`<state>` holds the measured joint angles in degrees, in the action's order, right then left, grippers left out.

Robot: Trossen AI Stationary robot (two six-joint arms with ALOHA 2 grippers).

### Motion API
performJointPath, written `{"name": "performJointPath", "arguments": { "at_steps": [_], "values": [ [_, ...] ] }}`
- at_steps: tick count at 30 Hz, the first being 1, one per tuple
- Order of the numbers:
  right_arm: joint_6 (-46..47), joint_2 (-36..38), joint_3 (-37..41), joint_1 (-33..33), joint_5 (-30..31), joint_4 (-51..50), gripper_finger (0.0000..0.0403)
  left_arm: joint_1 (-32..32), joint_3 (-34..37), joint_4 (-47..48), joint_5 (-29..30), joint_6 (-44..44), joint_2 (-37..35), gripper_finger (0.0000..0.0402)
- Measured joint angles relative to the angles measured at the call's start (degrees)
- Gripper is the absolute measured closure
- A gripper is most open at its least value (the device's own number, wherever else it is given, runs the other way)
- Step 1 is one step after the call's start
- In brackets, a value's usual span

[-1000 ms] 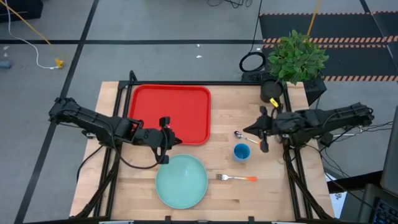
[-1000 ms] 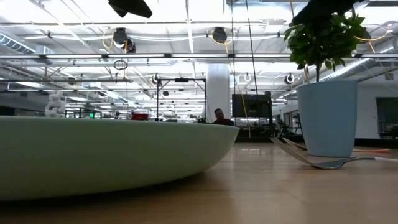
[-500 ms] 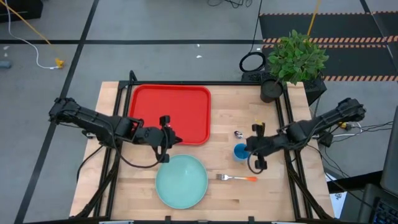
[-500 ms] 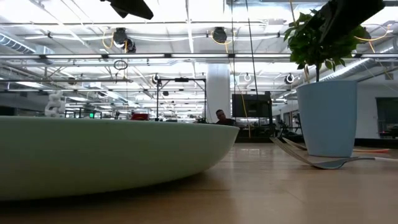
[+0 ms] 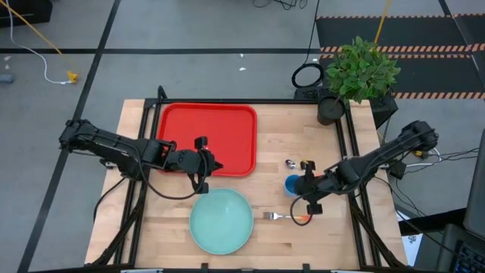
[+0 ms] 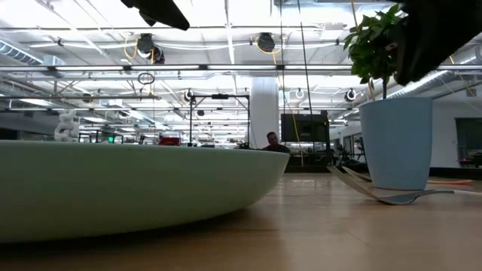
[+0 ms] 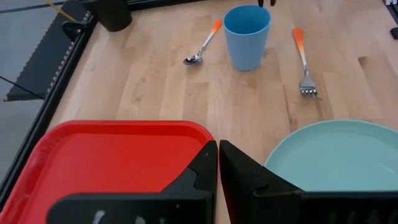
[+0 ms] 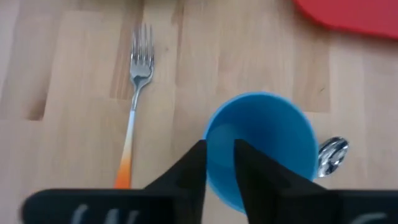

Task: Pick and place plate/cup/fork/spoon on tray
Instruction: Put the blue cup on the red serving tray

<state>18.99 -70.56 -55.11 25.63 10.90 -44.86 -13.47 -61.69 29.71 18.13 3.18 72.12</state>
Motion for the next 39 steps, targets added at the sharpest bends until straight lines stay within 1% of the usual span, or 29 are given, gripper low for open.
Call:
{"name": "performJointPath", "arguments": {
  "at_steps": [3, 6, 8, 11, 14, 16, 19, 23, 25, 29, 32, 35, 39],
  "values": [
    [2.1, -1.2, 0.0, 0.0, -0.7, 0.0, 0.0289, 0.0, 0.0, 0.0, 0.0, 0.0, 0.0, 0.0380],
    [2.8, -1.8, 0.0, 0.0, -2.7, -0.1, 0.0264, 0.0, 0.0, 0.0, 0.0, 0.0, 0.0, 0.0380],
    [2.2, -2.4, 0.0, -0.1, -3.3, -0.2, 0.0256, 0.0, 0.0, 0.0, 0.0, 0.0, 0.0, 0.0380],
    [0.4, -3.4, 0.0, -0.6, -3.4, -0.2, 0.0254, 0.0, 0.0, -0.3, 0.0, 0.0, 0.0, 0.0380],
    [-2.1, -4.5, 0.0, -0.6, -3.4, 0.0, 0.0267, 0.0, 0.0, -1.4, 0.0, 0.0, 0.0, 0.0380],
    [-3.1, -5.0, 0.0, -0.5, -3.5, -0.3, 0.0284, 0.0, 0.0, -2.5, -0.1, 0.0, 0.0, 0.0380],
    [-4.5, -5.5, 0.0, -0.5, -3.5, -0.5, 0.0318, 0.0, 0.0, -4.3, -0.1, -0.5, 0.0, 0.0380],
    [-6.7, -5.2, 0.0, -0.5, -3.6, -0.3, 0.0378, 0.0, 0.0, -6.5, -0.2, -2.9, 0.0, 0.0380],
    [-8.3, -4.9, 0.1, -0.5, -3.7, -0.2, 0.0395, 0.0, 0.0, -7.9, -0.3, -3.1, 0.0, 0.0380],
    [-10.2, -4.5, 0.1, -0.5, -3.5, 1.0, 0.0390, 0.0, 0.0, -11.0, -0.3, -3.8, 0.0, 0.0380],
    [-13.7, -4.4, 0.1, -0.5, -3.5, 3.3, 0.0395, -0.2, 0.0, -13.0, -0.3, -4.3, 0.0, 0.0380],
    [-17.9, -4.3, 0.1, -0.5, -3.3, 5.9, 0.0400, -0.5, 0.0, -15.5, -0.3, -4.8, 1.3, 0.0380],
    [-22.2, -4.3, -0.2, -0.5, -3.1, 8.3, 0.0398, -1.2, 0.0, -19.2, -0.6, -8.0, 3.7, 0.0380]
  ]
}}
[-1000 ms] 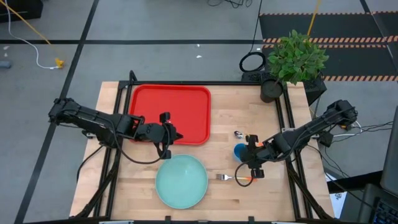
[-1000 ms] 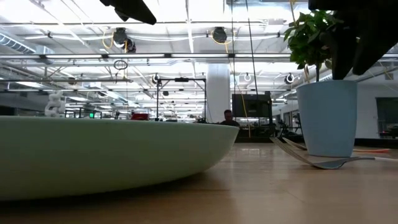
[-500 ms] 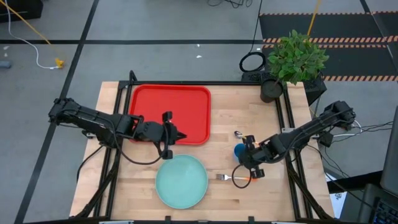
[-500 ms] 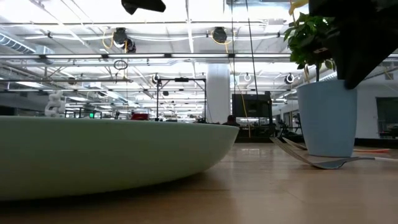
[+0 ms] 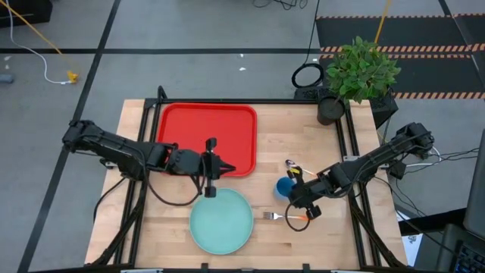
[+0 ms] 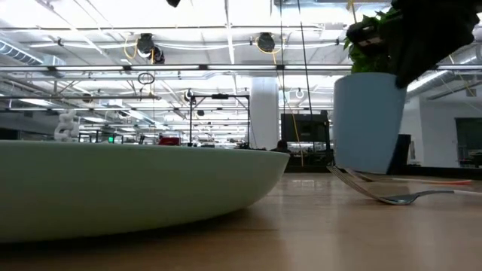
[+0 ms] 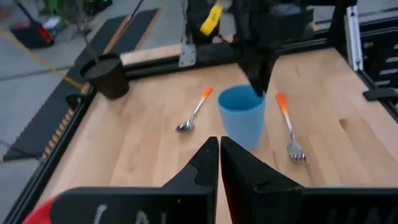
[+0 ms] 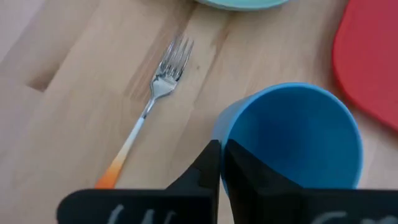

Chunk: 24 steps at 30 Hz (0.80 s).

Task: Pick and place plate/cup/fork/spoon on tray
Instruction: Put the blue cup on the red serving tray

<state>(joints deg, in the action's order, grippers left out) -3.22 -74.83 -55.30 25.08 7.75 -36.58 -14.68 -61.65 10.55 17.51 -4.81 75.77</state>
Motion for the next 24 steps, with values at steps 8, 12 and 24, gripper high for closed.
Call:
{"name": "performJointPath", "arguments": {
  "at_steps": [8, 12, 24],
  "values": [
    [-7.1, 0.0, -1.4, 0.0, 1.3, 6.1, 0.0400, -0.4, 0.0, -12.5, -4.1, -4.3, 5.7, 0.0380],
    [-11.6, -0.3, -1.4, -0.3, 1.2, 9.2, 0.0401, -0.4, -0.4, -16.5, -8.5, -5.6, 8.3, 0.0380],
    [-18.8, -0.3, -1.4, -4.1, -4.4, 15.7, 0.0402, -3.6, -16.5, -4.0, -10.0, -5.2, 21.4, 0.0310]
  ]
}}
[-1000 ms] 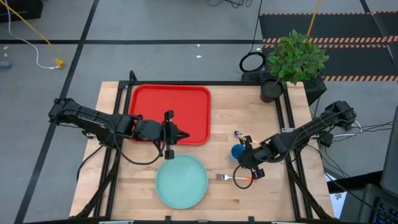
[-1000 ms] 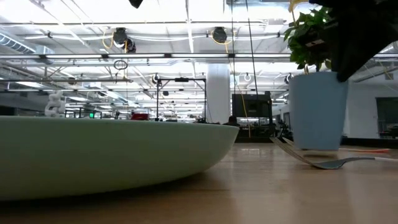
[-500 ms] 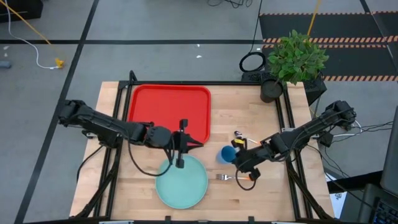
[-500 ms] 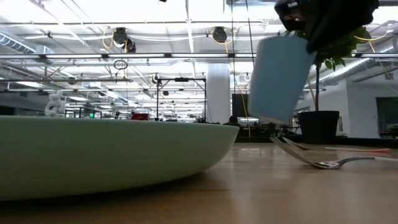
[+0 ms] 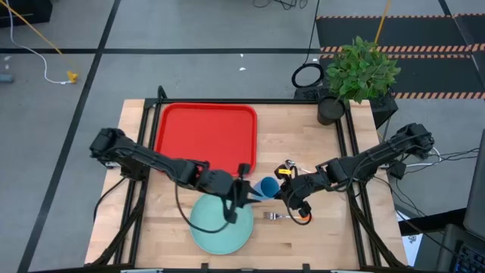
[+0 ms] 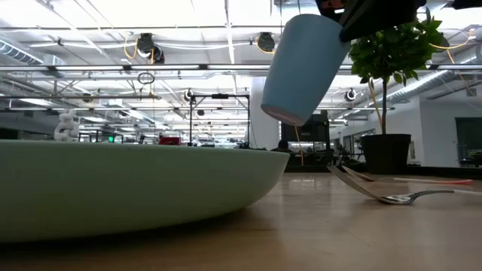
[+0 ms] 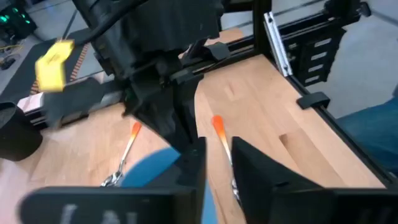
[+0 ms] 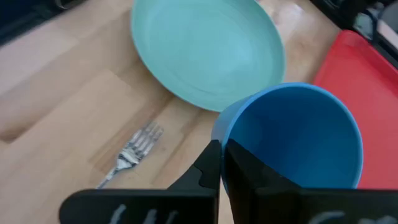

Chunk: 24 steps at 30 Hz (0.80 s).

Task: Pick and place plate/cup/fork/spoon on tray
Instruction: Put the blue cup on the red serving tray

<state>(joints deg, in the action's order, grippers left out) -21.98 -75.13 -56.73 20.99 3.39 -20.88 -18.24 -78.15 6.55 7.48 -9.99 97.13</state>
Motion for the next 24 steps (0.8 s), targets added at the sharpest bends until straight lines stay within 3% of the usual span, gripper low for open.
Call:
{"name": "performJointPath", "arguments": {
  "at_steps": [5, 10, 15, 24],
  "values": [
    [-0.4, -0.8, 0.0, -0.6, -2.2, 0.0, 0.0402, -1.2, -6.8, 5.7, 3.4, -0.1, 5.3, 0.0240],
    [-1.7, -2.7, 0.0, -0.7, -5.7, 0.3, 0.0403, -1.4, -8.4, 8.0, 3.1, -1.5, 8.4, 0.0200],
    [-1.7, -4.5, 0.0, -0.7, -6.7, 0.9, 0.0403, -1.0, -8.5, 11.6, 3.0, -3.1, 8.7, 0.0198],
    [-1.9, -6.1, 0.0, -0.7, -9.4, 1.4, 0.0403, -0.9, -6.7, 14.4, 1.5, -9.1, 8.7, 0.0229]
  ]
}}
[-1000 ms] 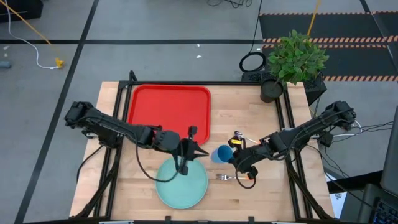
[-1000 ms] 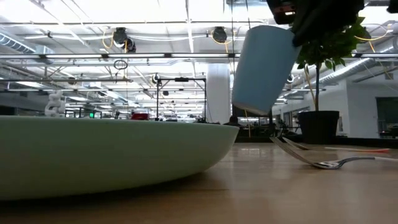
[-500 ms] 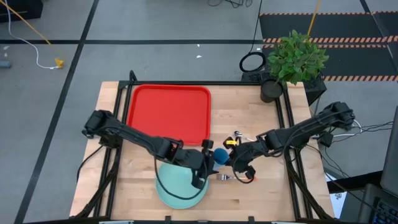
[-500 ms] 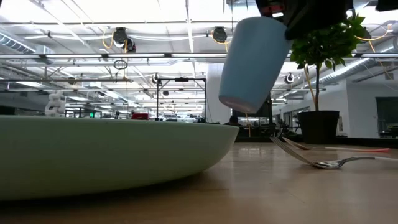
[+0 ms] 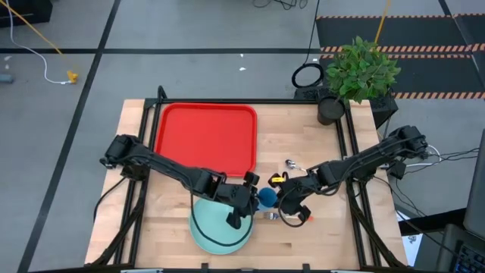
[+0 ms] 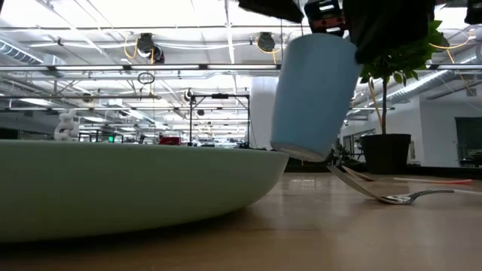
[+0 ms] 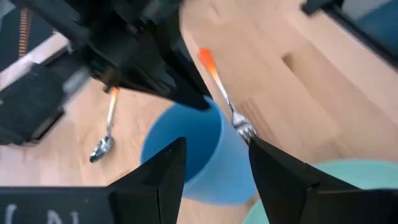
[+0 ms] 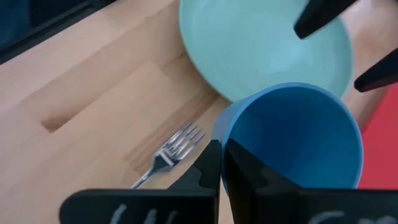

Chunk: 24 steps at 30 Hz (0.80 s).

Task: Pick and place plate/cup/fork/spoon on tray
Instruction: Put the blue cup on the red serving tray

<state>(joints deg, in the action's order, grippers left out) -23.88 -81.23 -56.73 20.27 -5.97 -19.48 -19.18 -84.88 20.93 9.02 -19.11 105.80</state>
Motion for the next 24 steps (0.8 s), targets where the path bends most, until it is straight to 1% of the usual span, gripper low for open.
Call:
{"name": "performJointPath", "arguments": {
  "at_steps": [7, 13, 16, 17, 19, 22, 24],
  "values": [
    [-1.5, -0.5, 0.0, 0.0, -0.6, -1.0, 0.0403, 0.0, 0.8, 0.0, 0.0, -3.8, 0.0, 0.0246],
    [-4.3, -0.5, 0.0, 0.0, -6.3, -1.1, 0.0403, -0.1, 0.8, 0.7, 0.0, -7.6, 0.0, 0.0264],
    [-6.0, -0.5, 0.0, 0.0, -6.3, -1.7, 0.0403, -0.2, 0.8, 1.0, 0.0, -9.2, 0.0, 0.0272],
    [-6.8, -0.5, 0.0, 0.0, -6.3, -1.9, 0.0403, -0.2, 0.8, 1.7, 0.6, -10.6, 0.0, 0.0274],
    [-7.8, -0.5, 0.0, 0.0, -6.3, -1.9, 0.0403, -0.2, 0.8, 4.6, 4.0, -13.2, 0.0, 0.0277],
    [-8.1, -0.5, 0.0, 0.0, -6.2, -1.9, 0.0403, -0.4, 0.9, 8.5, 10.4, -13.4, 0.0, 0.0277],
    [-7.7, -0.5, 0.0, 0.0, -4.5, -2.6, 0.0403, -0.5, 0.9, 9.1, 12.5, -13.4, 0.0, 0.0277]
  ]
}}
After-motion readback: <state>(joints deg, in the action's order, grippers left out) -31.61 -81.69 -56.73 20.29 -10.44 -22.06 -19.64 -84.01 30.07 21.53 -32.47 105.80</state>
